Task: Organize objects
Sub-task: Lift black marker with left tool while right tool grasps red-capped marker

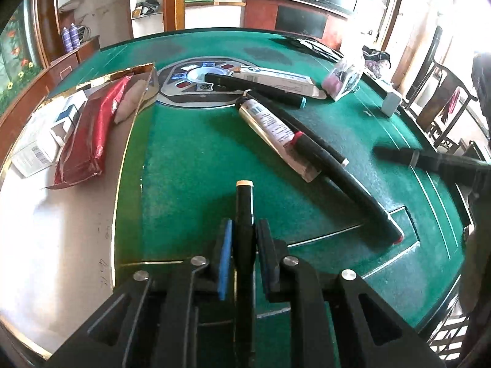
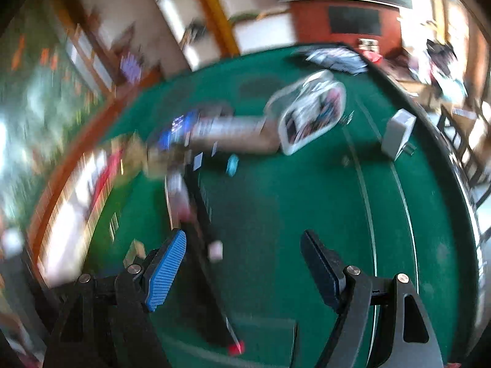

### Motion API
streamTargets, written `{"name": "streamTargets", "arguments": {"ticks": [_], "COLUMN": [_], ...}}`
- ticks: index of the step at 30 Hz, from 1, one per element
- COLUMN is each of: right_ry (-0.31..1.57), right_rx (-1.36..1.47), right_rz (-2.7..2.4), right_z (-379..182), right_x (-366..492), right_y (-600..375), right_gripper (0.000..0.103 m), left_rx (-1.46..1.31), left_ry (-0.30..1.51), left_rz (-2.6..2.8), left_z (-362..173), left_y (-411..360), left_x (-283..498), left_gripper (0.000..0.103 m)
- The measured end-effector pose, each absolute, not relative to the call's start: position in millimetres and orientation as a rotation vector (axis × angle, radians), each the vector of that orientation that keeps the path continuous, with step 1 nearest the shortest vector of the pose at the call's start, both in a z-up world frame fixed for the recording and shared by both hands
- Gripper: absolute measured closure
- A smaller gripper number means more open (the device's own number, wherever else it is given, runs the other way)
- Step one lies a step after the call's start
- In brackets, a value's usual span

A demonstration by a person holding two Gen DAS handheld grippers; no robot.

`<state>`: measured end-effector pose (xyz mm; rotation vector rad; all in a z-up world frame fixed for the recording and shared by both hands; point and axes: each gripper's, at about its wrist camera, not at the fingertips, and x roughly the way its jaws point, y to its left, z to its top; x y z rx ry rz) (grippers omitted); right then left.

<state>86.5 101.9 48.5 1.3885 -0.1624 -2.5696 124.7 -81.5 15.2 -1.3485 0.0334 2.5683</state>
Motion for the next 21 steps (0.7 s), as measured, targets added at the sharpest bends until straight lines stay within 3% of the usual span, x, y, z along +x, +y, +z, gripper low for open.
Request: {"name": "streamTargets", "arguments": {"ticks": [4,8,10,11,12,13,21], "right_ry": [0.083,0.251,0.286,0.281,0.253,0.229,0.104], "right_rx": [1.480,1.434,1.416,1.406,1.412,1.424,1.464], "right_rz": [-2.535,-2.585,-2.601,-2.581,-2.559,-2.542,-2.528], "right_z": [23,16,17,18,19,20,21], "right_x": [91,92,93,94,95,95,103], "right_y": [71,46,39,34,32,29,33], "right_gripper": [0.021,0.023,0.031,0.047,0.072,0.083,0.087], "left_rx": [-1.326,-1.325,-1.328,-1.327,-1.330,-1.334,-1.355], "left_ry": [0.001,0.047,0.078,0.053,0.023,0.006,-0.029], "left_rz": [2.537,2.524,2.534,2.511,2.488,2.476,2.452], "left_z": [14,14,14,14,14,15,13], "left_y": [-80,-74,-73,-75,-78,-81,-86], "left_x": [124,123,125,125,126,128,134], "left_gripper": [0.067,0.066,0.089,0.088,0.089,0.088,0.088]}}
